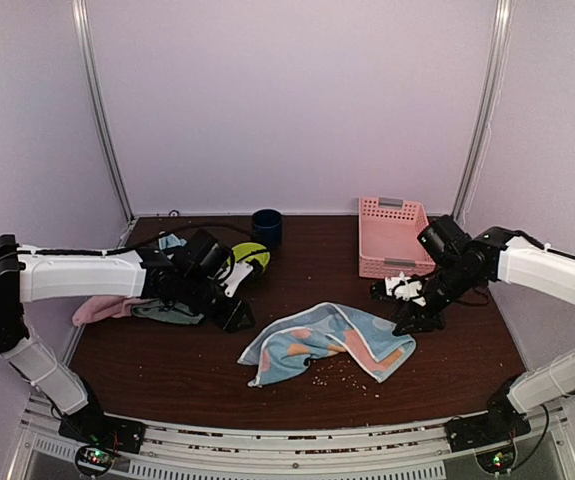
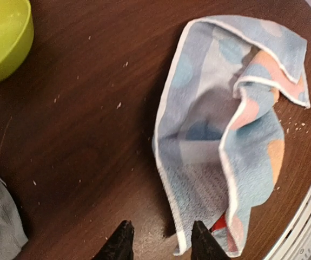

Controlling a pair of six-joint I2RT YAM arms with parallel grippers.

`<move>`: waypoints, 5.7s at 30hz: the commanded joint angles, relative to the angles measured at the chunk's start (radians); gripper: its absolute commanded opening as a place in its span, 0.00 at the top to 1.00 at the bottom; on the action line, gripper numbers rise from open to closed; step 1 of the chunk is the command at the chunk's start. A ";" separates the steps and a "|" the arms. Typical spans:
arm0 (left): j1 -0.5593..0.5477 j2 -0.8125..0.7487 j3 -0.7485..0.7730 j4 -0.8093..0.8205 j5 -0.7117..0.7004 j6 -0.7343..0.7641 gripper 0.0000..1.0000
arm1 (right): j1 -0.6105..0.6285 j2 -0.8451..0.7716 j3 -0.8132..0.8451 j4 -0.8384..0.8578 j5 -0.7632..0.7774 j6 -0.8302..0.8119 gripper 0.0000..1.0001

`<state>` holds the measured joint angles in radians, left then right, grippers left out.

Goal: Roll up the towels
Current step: Pick up the towel from the center of the board, then flatten out the towel at the center of the board.

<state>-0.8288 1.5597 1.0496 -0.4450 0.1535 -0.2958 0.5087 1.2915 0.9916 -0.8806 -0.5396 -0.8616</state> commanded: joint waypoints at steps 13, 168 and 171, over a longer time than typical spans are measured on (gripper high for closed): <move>0.005 -0.109 -0.223 0.324 -0.213 -0.141 0.40 | 0.288 -0.001 -0.244 0.268 0.467 -0.070 0.58; 0.260 -0.152 0.027 -0.023 -0.141 -0.086 0.58 | -0.462 0.015 -0.030 0.408 -0.104 0.641 0.66; 0.251 -0.265 -0.074 -0.077 -0.114 -0.139 0.61 | -0.403 -0.025 -0.066 0.346 -0.095 0.513 0.70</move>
<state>-0.5648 1.4162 1.0775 -0.4576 -0.0032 -0.4030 0.0540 1.3224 0.9726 -0.4683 -0.6003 -0.1970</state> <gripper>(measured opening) 0.401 0.318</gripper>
